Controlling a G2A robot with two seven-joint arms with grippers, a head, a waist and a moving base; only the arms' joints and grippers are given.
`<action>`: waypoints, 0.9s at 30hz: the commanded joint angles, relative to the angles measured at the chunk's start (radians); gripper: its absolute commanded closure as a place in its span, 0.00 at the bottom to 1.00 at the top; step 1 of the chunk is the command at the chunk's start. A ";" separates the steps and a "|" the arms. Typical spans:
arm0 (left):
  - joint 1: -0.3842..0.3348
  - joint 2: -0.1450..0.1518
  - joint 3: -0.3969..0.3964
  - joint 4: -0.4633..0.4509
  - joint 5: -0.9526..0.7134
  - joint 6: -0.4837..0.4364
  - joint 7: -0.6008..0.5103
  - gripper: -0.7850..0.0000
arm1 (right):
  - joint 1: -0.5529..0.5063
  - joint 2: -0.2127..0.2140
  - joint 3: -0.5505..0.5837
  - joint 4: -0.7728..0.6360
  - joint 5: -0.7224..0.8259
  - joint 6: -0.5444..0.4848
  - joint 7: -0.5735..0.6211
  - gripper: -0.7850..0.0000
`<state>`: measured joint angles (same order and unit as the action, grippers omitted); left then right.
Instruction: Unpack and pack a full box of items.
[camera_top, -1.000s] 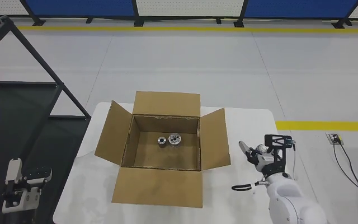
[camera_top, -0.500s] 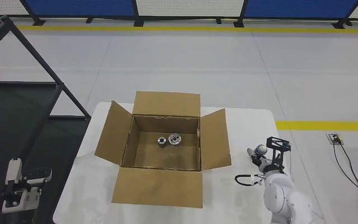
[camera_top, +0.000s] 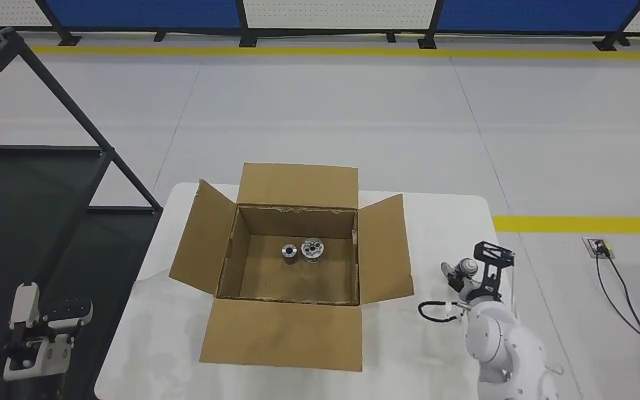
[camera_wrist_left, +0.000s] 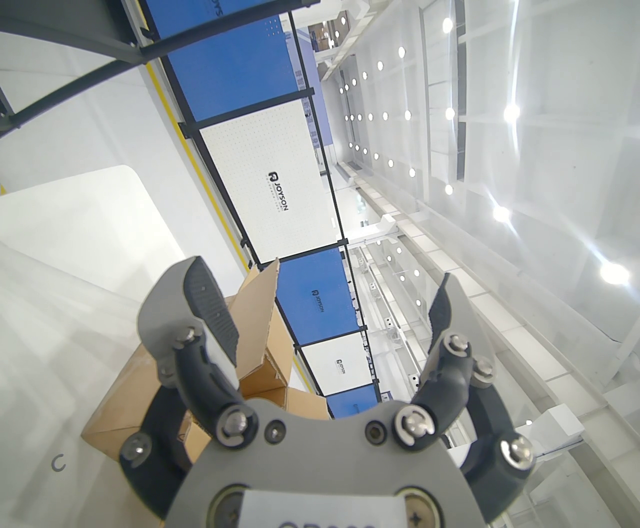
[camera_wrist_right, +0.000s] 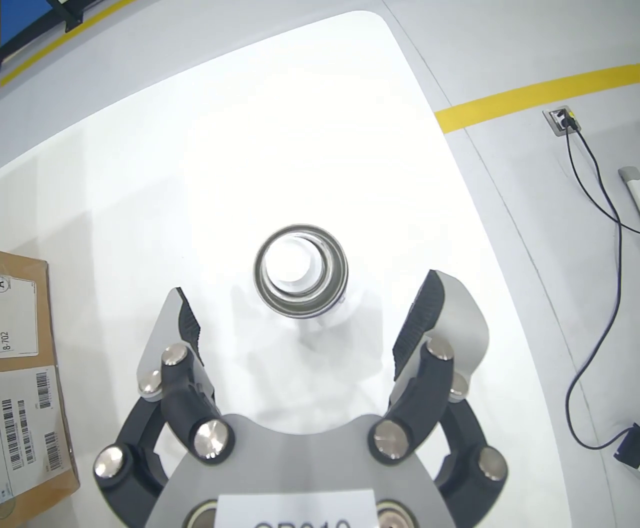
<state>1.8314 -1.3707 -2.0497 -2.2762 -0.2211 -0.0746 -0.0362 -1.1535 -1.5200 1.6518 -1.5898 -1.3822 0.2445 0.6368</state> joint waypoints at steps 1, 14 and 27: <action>0.000 0.000 0.000 0.000 0.000 0.000 0.000 0.00 | 0.009 0.001 0.001 0.014 0.007 0.010 -0.007 0.13; 0.000 0.000 0.000 0.000 0.000 0.000 0.000 0.00 | 0.017 0.003 -0.004 0.035 0.066 0.056 -0.088 0.87; 0.000 0.000 0.000 0.000 0.000 0.000 0.000 0.00 | -0.097 -0.010 -0.031 -0.233 0.352 -0.014 -0.279 1.00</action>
<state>1.8314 -1.3707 -2.0497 -2.2762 -0.2211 -0.0746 -0.0362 -1.2375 -1.5304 1.6204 -1.7965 -1.0691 0.2658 0.3784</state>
